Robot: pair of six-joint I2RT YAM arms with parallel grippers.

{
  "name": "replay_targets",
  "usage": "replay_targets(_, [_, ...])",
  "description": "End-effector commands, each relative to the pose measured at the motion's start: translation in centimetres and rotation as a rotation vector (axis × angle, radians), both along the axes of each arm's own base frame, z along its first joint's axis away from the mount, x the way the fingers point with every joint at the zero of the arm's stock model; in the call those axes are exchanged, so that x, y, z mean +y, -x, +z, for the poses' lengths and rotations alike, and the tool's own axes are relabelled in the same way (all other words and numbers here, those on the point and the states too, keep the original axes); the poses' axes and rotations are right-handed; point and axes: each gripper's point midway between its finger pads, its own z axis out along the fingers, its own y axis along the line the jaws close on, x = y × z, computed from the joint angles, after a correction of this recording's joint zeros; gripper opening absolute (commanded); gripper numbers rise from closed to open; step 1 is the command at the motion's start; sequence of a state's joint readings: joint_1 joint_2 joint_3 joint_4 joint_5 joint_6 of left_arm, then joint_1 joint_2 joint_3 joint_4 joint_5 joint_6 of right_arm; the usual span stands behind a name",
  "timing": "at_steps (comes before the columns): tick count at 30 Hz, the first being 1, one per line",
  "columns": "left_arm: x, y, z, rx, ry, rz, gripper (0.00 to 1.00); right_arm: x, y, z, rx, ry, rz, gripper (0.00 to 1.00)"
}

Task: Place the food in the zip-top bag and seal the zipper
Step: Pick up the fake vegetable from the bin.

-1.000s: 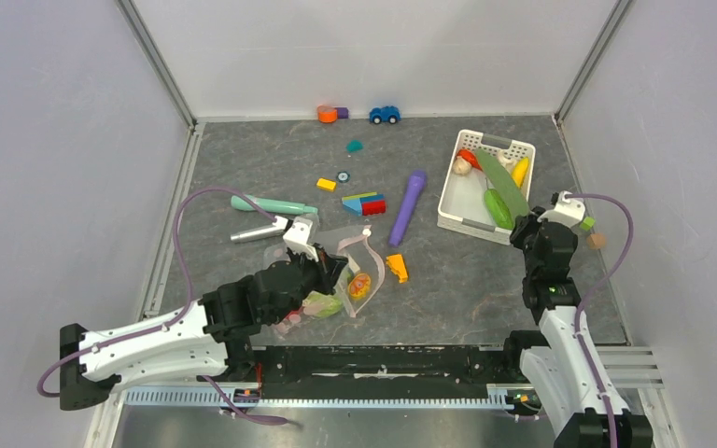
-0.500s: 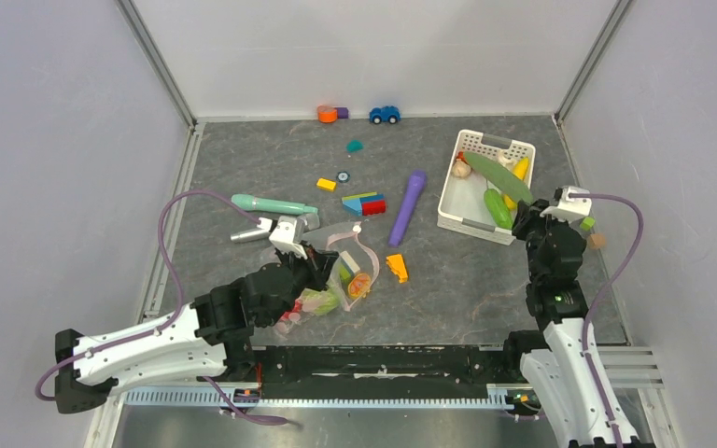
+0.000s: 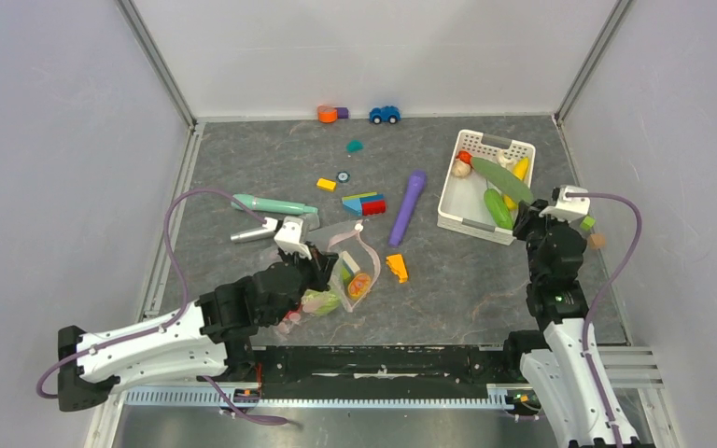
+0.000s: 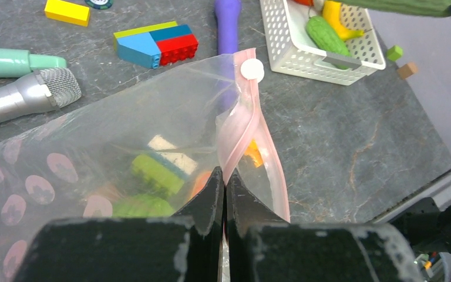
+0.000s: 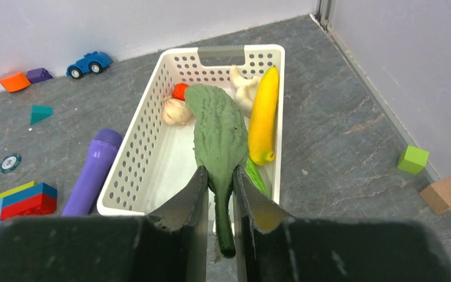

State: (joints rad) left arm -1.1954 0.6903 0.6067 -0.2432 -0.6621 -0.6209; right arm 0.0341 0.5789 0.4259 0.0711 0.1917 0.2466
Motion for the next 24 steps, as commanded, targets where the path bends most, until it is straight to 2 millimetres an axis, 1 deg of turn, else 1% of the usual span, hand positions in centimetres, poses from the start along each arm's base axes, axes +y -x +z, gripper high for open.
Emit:
replay_targets(1, [0.3, -0.8, 1.7, 0.002, 0.029, 0.072, 0.02, 0.6, 0.3, 7.2, -0.166, 0.048, 0.046, 0.00])
replay_targets(3, [0.2, -0.9, 1.7, 0.008, 0.018, 0.078, 0.02, 1.3, 0.8, 8.7, -0.201, 0.054, 0.085, 0.00])
replay_targets(7, [-0.1, -1.0, 1.7, 0.021, 0.012, 0.085, 0.02, 1.6, 1.8, 10.9, -0.244, 0.071, 0.107, 0.00])
replay_targets(13, [-0.5, -1.3, 1.7, 0.023, 0.006, 0.096, 0.02, 3.4, 2.2, 12.3, -0.281, 0.077, 0.210, 0.00])
replay_targets(16, [-0.1, -1.7, 1.8, 0.022, -0.013, 0.131, 0.02, 5.1, 2.8, 13.4, -0.315, 0.057, 0.304, 0.00])
replay_targets(20, [0.9, -2.3, 2.1, 0.021, -0.056, 0.202, 0.02, 9.2, 4.4, 15.1, -0.358, 0.044, 0.538, 0.00])
replay_targets(22, [1.1, -2.5, 2.1, 0.021, -0.075, 0.221, 0.02, 10.4, 5.2, 15.8, -0.372, 0.044, 0.619, 0.00])
replay_targets(24, [1.3, -2.7, 2.1, 0.021, -0.087, 0.232, 0.02, 11.2, 6.1, 16.3, -0.392, 0.040, 0.670, 0.00])
